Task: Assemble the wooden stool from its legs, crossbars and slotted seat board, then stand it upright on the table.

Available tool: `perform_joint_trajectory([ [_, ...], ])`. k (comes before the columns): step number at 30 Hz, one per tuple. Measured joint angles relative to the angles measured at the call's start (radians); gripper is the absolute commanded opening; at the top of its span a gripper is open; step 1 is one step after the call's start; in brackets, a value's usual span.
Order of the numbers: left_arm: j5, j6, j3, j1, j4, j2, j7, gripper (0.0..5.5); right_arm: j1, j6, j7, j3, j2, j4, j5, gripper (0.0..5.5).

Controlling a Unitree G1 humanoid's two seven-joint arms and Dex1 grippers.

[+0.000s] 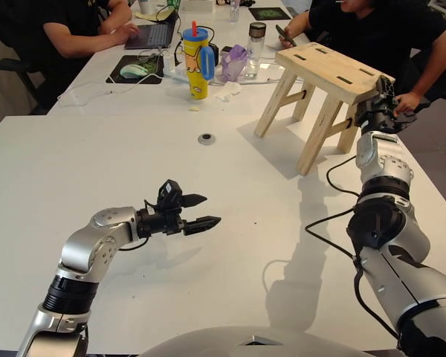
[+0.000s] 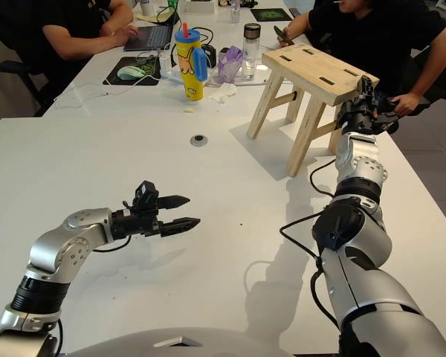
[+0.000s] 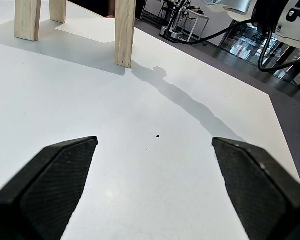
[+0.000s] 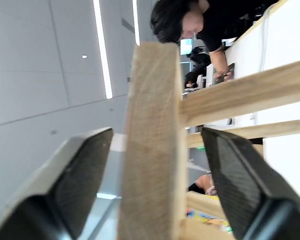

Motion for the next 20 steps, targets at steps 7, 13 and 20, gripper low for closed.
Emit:
perform_joint_trajectory([
  [7, 0.000, -0.002, 0.018, 0.033, -0.005, -0.003, 0.018, 4.28, 0.294, 0.203, 0.065, 0.091, 0.057, -0.389, 0.020, 3.90],
  [13, 0.010, -0.069, 0.077, 0.027, 0.012, -0.059, 0.106, 4.28, 0.580, 0.216, 0.121, 0.300, 0.077, -0.598, -0.176, 3.90],
  [20, 0.050, -0.127, 0.087, -0.011, 0.050, -0.083, 0.144, 4.28, 0.628, -0.003, 0.285, 0.662, 0.048, -0.621, -0.568, 3.18],
])
